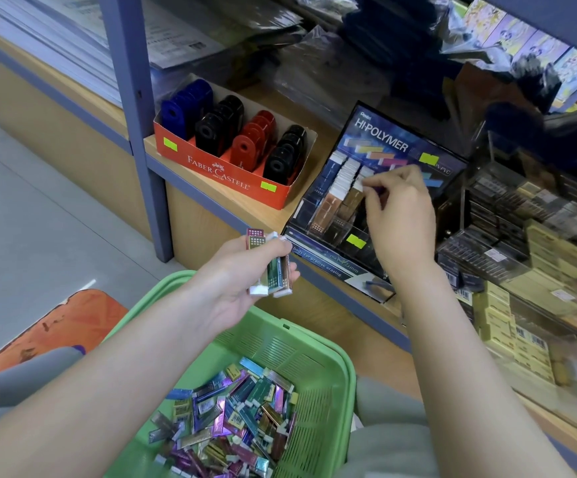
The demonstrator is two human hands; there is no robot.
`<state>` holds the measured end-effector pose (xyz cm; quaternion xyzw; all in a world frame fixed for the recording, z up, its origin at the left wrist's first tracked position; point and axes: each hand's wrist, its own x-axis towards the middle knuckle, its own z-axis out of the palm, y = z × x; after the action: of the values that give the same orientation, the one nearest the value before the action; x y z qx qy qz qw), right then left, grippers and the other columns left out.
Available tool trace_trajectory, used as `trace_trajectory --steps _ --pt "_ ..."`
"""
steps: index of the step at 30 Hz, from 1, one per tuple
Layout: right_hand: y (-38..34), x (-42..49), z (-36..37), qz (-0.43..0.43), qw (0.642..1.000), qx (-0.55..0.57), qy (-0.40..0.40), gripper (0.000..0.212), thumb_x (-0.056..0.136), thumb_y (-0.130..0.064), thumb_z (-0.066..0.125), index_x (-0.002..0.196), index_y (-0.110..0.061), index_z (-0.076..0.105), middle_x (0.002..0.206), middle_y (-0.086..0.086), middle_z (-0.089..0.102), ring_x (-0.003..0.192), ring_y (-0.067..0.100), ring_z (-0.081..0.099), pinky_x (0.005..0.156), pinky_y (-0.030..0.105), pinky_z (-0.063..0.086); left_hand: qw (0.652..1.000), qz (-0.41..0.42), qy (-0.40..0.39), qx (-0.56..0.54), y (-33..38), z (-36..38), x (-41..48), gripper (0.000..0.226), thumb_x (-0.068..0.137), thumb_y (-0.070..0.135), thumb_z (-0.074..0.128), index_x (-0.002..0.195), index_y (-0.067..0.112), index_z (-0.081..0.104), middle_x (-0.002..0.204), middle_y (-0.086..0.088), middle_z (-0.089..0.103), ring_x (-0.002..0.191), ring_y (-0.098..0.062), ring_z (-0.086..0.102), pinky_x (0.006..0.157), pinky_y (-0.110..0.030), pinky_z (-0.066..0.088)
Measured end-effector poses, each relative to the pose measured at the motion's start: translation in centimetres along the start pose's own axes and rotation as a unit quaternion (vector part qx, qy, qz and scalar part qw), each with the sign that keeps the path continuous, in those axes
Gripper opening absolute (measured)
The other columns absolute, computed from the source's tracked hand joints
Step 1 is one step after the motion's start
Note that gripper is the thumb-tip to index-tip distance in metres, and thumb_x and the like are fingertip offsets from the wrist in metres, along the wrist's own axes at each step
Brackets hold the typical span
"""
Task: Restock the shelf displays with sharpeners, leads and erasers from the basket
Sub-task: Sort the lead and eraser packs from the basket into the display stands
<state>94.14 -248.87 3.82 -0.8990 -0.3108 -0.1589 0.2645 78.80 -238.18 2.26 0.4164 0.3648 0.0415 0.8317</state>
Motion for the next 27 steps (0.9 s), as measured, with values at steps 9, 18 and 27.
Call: trace_trajectory --steps 9,18,27 --pt "-4.8 -4.1 -1.4 0.081 0.946 0.244 -0.199 0.018 0.094 -0.034 0.055 0.084 -0.024 0.067 0.076 -0.009 0.066 0.064 0.000 0.054 0.066 0.021 0.048 0.992 0.058 0.064 -0.091 0.6 -0.1 0.3 0.009 0.085 0.017 0.066 0.093 0.012 0.063 0.079 -0.003 0.071 0.068 -0.011 0.068 0.065 -0.024 0.055" --pt "-5.2 -4.8 -0.9 0.140 0.899 0.327 -0.256 0.010 0.091 -0.024 0.062 0.089 -0.016 0.069 0.074 0.000 0.067 0.066 0.007 0.065 0.061 0.022 0.055 0.992 0.088 0.049 -0.078 0.1 -0.2 0.4 0.018 0.086 0.009 0.064 0.104 0.004 0.063 0.087 -0.009 0.068 0.068 -0.012 0.065 0.062 -0.023 0.059" --pt "-4.5 -3.6 -1.4 0.183 0.871 0.438 -0.128 0.012 0.091 -0.019 0.061 0.095 -0.009 0.065 0.092 0.010 0.071 0.083 0.008 0.067 0.076 0.018 0.054 0.995 0.085 -0.008 0.044 -0.3 0.2 -0.1 0.015 0.083 0.014 0.069 0.096 0.010 0.063 0.076 -0.003 0.065 0.055 -0.006 0.064 0.056 -0.020 0.056"
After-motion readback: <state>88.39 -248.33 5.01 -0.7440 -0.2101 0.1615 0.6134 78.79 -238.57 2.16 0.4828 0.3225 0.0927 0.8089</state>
